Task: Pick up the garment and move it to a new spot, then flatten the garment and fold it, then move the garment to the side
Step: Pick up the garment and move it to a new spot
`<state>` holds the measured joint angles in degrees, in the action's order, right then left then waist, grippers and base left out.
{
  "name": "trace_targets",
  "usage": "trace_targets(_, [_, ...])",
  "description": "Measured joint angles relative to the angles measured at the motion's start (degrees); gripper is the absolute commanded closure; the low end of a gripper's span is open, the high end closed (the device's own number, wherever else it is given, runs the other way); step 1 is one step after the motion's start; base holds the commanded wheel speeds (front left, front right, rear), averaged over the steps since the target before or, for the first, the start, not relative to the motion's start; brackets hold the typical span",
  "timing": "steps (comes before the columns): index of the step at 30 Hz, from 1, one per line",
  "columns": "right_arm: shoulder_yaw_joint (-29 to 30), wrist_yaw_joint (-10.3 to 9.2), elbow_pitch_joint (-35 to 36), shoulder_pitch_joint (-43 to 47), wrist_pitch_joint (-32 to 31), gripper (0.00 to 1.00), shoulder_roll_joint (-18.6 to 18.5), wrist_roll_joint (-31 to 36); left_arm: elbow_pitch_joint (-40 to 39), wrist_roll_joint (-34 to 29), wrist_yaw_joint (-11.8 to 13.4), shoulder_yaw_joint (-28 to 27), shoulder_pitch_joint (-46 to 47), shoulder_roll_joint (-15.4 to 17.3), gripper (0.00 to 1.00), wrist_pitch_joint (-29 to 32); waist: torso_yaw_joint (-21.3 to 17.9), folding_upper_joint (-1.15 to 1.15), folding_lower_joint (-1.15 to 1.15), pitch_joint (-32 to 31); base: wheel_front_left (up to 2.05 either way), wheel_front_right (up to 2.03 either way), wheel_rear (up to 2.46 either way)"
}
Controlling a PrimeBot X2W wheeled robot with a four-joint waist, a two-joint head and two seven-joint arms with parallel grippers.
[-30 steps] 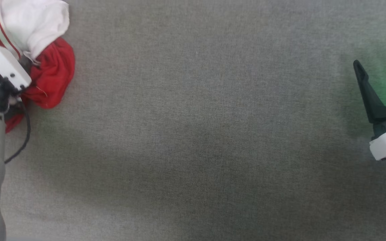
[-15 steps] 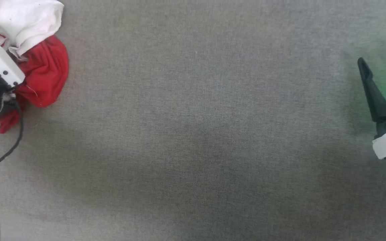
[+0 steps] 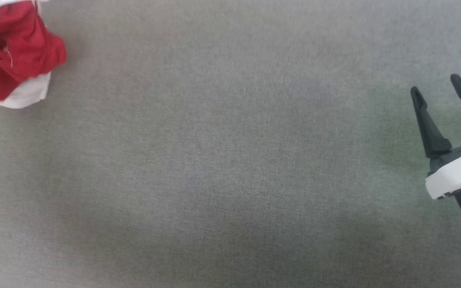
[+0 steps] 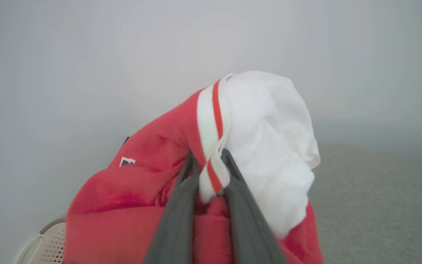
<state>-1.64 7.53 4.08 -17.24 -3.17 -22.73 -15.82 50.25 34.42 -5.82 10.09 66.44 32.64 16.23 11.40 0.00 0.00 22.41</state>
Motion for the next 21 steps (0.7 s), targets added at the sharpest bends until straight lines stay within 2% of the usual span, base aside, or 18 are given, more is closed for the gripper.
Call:
trace_targets(5, [-0.1,0.00,-1.3,0.4,0.7,0.00,1.5,0.3,-7.8,-0.1,0.1,1.1,0.2,1.5,1.00,5.3,0.0,0.00,0.00,-3.6,0.00,0.00,0.00])
trace_targets(12, [0.3,0.00,-2.7,0.5,1.7,0.00,3.1,0.5,-20.7,0.6,2.1,1.9,-2.4,2.5,1.00,13.0,-1.1,0.00,0.00,-7.1,0.00,0.00,0.00])
trace_targets(13, [0.5,0.00,-3.0,0.5,2.1,0.00,3.4,0.7,-25.8,0.6,3.2,2.2,-3.6,3.1,1.00,15.2,-1.9,0.00,0.00,-7.8,0.00,0.00,0.00])
trace_targets(21, [2.0,0.00,-4.8,0.6,3.6,0.00,5.3,0.9,-45.1,1.5,8.8,3.4,-9.2,4.2,1.00,25.8,-6.8,0.00,0.00,-10.1,0.00,0.00,0.00])
